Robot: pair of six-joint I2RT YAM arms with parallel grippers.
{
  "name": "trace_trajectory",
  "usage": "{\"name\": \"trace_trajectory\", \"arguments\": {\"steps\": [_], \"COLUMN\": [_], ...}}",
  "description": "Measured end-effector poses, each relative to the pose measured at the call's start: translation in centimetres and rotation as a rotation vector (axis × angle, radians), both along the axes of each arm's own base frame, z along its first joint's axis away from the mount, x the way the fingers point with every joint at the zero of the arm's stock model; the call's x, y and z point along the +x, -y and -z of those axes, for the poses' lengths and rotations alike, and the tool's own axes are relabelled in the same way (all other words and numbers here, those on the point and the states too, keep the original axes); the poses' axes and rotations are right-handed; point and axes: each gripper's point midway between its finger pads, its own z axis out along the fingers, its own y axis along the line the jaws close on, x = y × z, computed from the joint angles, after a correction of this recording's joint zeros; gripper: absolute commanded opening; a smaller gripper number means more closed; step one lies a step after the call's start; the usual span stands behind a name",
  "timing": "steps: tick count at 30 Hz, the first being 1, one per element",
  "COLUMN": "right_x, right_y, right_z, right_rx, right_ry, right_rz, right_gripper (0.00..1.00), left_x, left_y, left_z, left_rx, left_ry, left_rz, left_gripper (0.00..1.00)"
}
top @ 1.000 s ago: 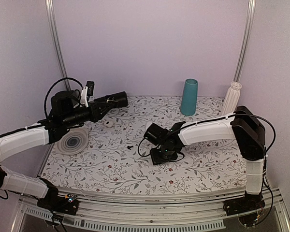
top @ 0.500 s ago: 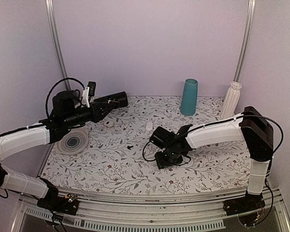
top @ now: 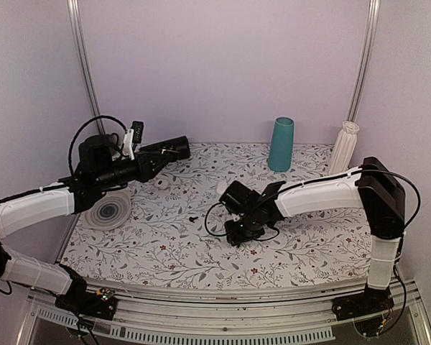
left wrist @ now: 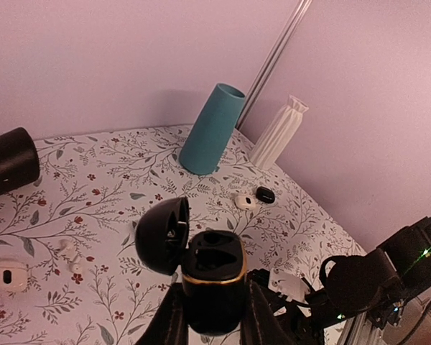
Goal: Insert the wireless bluetooth earbuds into the charging case
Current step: Pick up the left earbud from the center of the board.
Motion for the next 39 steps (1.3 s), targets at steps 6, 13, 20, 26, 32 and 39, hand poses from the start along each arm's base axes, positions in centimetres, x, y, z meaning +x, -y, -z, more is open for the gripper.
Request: {"name": "trace_trajectory", "arguments": {"steps": [6,13,20,26,32,39], "right_x": [0.5,0.0,0.1,0.1,0.4,0.3], "right_y": [0.4,1.2,1.4,1.4,1.5,1.4], "right_z": [0.5,1.0,1.3,1.3,1.2,1.3], "right_rx": [0.008,0.031,0.047,0.043,0.019,0.002], "right_ry": [0.005,0.004,0.012,0.028,0.06,0.087], "right_rz": [-0.024,-0.062,-0.098,-0.137,-0.176,-0.234], "right_gripper": [0.36,0.32,0.28,0.26,0.25,0.21], "left_x": [-0.2,0.1,0.2,0.2,0.3,0.3], "left_y": [0.6,1.1,1.7,1.8,2.0,2.1], "left_z": [0.3,0.2,-0.3,-0.2,-0.4,-0.3], "left_rx": [0.003,0.005,0.004,0.009,0.009,0.01], "left_ry": [-0.008,-0.011,-0.006,-0.012,-0.012,-0.012], "left_rz": [0.014,0.021,0.026,0.026,0.028,0.03], "left_gripper": [0.0,0.0,0.0,0.0,0.0,0.0]}}
